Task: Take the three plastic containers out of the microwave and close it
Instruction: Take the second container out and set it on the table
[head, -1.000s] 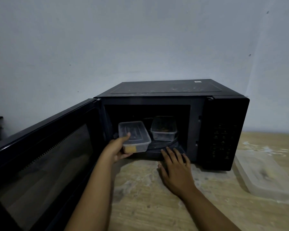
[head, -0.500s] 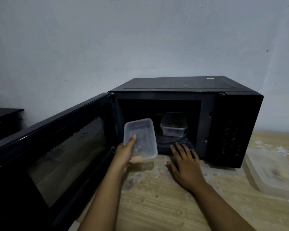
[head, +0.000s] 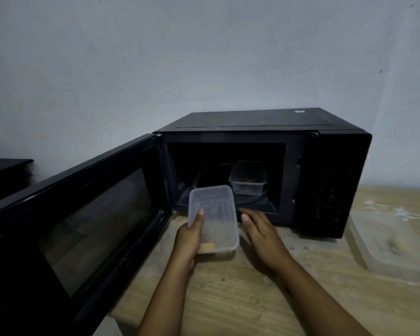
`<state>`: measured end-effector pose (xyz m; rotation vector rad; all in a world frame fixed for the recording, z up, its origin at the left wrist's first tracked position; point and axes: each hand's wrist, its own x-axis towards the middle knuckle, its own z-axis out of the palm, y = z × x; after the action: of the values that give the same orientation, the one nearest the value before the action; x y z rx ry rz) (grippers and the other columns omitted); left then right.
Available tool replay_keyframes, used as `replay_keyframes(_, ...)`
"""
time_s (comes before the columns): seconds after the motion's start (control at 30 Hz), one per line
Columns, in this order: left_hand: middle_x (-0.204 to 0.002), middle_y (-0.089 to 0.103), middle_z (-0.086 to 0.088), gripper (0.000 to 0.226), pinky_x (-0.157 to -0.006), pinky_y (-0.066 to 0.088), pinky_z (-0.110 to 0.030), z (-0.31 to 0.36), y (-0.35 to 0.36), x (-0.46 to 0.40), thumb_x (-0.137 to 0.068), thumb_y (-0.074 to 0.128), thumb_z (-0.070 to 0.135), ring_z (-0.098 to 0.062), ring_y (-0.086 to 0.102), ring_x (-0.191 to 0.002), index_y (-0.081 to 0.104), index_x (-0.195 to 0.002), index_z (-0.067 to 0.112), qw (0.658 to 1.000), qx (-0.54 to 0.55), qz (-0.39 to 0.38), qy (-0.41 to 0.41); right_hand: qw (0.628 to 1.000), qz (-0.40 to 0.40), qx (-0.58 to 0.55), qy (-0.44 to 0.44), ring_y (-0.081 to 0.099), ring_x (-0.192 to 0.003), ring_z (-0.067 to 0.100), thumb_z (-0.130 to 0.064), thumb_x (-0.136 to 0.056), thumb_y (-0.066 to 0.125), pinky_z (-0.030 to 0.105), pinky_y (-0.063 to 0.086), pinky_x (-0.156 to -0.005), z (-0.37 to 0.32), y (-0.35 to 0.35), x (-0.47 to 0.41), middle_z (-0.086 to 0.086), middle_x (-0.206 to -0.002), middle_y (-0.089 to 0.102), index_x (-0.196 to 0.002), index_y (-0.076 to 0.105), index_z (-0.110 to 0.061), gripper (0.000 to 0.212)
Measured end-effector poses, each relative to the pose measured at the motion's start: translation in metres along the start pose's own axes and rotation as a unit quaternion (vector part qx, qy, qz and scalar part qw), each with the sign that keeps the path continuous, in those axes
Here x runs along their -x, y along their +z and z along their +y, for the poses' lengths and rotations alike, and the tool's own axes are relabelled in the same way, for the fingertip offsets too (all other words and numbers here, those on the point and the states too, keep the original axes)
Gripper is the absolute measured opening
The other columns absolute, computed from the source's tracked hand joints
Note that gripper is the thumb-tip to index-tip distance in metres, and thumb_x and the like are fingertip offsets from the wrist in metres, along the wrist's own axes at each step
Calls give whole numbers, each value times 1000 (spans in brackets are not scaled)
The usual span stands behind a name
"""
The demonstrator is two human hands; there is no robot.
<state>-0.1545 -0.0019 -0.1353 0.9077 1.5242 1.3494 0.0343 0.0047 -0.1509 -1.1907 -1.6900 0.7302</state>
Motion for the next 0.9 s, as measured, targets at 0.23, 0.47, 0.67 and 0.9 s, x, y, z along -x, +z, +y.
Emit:
replay_keyframes(0.23, -83, 71, 5, 32, -71, 54, -31, -8, 23, 35, -96, 51, 56, -16, 70, -83, 64, -81, 31, 998, -21, -30, 45, 980, -59, -182, 59, 63, -113, 0, -49, -96, 57, 27, 53, -95, -14, 5, 4, -14, -133, 60, -144, 37, -43, 53)
replay_keyframes(0.47, -85, 75, 2, 35, -79, 58, -36, -10, 36, 53, -96, 51, 55, -19, 72, -85, 70, -91, 26, 997, -37, -37, 60, 993, -16, -105, 50, 50, -128, 6, -48, -95, 58, 31, 45, -106, -21, -6, 13, -10, -150, 43, -153, -1, -47, 83)
replay_keyframes(0.67, -93, 78, -2, 34, -74, 58, -33, -5, 55, 80, -100, 49, 48, -19, 75, -87, 70, -101, 22, 991, -18, -128, 44, 998, 17, 12, 55, 58, -119, 16, -55, -93, 56, 39, 51, -98, -24, -48, 46, -1, -144, 52, -149, -2, -57, 81)
replay_keyframes(0.9, -99, 79, -4, 42, -91, 59, -46, -2, 121, 123, -98, 51, 51, -20, 76, -91, 71, -116, 18, 968, -79, -232, 53, 991, 78, 68, 85, 55, -125, 17, -60, -90, 56, 37, 51, -98, -30, -141, 100, -3, -150, 47, -151, 1, -55, 82)
